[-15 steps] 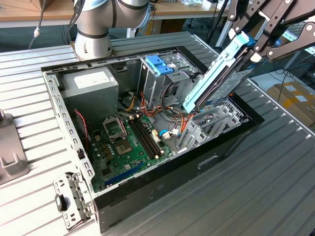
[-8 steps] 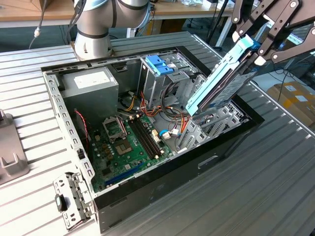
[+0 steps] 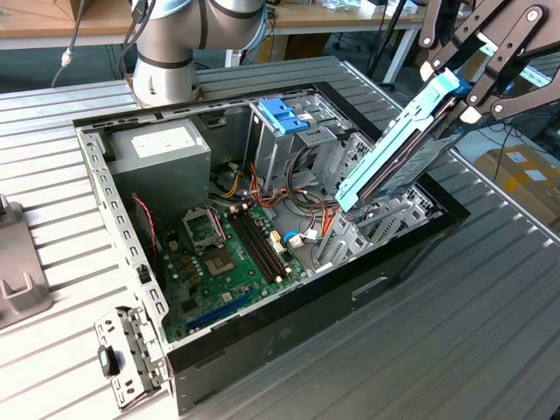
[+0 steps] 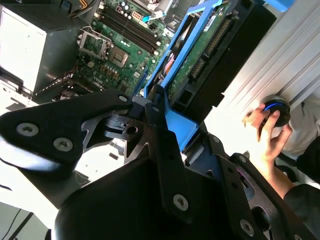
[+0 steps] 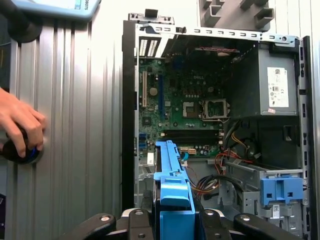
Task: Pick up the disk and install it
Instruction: 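Pick up the disk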
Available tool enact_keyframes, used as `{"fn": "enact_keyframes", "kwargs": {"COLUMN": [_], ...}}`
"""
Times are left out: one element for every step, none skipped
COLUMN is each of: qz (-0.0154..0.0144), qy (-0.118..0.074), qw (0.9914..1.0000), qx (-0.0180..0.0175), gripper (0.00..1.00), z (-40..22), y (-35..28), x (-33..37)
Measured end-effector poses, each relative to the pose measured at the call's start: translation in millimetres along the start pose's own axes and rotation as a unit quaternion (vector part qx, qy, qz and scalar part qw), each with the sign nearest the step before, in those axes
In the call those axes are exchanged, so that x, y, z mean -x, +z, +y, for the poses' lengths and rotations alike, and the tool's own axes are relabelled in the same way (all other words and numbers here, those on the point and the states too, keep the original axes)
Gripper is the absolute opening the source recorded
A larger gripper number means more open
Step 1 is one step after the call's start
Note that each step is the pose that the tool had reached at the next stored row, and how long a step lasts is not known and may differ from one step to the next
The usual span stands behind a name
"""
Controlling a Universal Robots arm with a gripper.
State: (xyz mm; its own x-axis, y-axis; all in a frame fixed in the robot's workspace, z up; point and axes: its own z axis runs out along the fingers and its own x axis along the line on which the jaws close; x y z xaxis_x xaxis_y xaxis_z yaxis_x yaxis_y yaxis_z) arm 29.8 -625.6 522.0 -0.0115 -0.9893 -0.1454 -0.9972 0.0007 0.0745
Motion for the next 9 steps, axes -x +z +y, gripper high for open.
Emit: {"fn": "enact_keyframes", "kwargs": {"qz": [0.0000, 0.0000, 0.0000, 0.0000, 0.0001, 0.0001, 0.0000, 0.0000, 0.0000], "qy": [0.000, 0.000, 0.000, 0.000, 0.000, 0.000, 0.000, 0.000, 0.000], "qw": [1.00000, 1.00000, 1.00000, 1.00000, 1.00000, 1.00000, 1.00000, 1.00000, 1.00000], "qx": [0.0000, 0.0000, 0.0000, 0.0000, 0.0000, 0.0000, 0.0000, 0.0000, 0.0000], "gripper": [0.37, 0.37, 0.37, 0.37, 0.37, 0.37, 0.37, 0.37, 0.37], "z": [-0.2, -0.7, -1.2, -1.5, -1.8, -2.1, -2.4, -2.7, -3.1], "y": [0.0, -0.1, -0.1, -0.2, -0.2, -0.3, -0.2, -0.3, -0.3], "x": [-0.8, -2.3, -3.9, -5.0, -5.8, -7.0, -8.1, -8.9, -10.3]}}
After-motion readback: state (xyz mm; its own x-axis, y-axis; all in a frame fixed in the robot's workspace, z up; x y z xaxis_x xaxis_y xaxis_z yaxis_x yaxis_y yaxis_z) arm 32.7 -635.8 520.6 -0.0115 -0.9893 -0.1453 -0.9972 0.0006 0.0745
